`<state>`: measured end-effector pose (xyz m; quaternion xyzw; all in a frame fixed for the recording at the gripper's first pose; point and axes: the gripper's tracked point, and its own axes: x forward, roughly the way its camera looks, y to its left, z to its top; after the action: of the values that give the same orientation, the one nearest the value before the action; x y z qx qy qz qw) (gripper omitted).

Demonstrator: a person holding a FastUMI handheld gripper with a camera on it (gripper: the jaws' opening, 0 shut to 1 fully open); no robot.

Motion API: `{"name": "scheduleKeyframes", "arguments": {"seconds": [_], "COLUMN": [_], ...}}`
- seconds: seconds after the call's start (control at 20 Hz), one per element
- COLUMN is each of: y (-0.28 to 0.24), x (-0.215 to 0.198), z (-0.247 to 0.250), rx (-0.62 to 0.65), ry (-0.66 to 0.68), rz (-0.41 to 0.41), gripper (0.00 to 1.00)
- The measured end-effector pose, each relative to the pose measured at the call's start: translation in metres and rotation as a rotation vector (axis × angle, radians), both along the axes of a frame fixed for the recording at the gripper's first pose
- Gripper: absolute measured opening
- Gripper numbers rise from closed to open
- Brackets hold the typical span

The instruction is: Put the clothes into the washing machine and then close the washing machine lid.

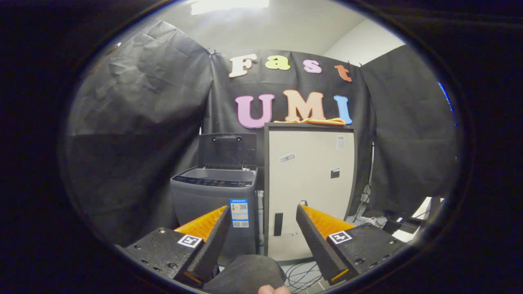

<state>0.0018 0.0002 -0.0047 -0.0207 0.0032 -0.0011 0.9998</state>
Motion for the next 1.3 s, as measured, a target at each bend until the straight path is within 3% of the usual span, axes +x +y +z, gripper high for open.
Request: {"name": "scheduleKeyframes", "arguments": {"seconds": [1.3], "y": [-0.002], "x": [0.056], "z": [0.013], "rx": [-0.036], "ry": [0.005], "rz": [0.02], "gripper": [0.98]}}
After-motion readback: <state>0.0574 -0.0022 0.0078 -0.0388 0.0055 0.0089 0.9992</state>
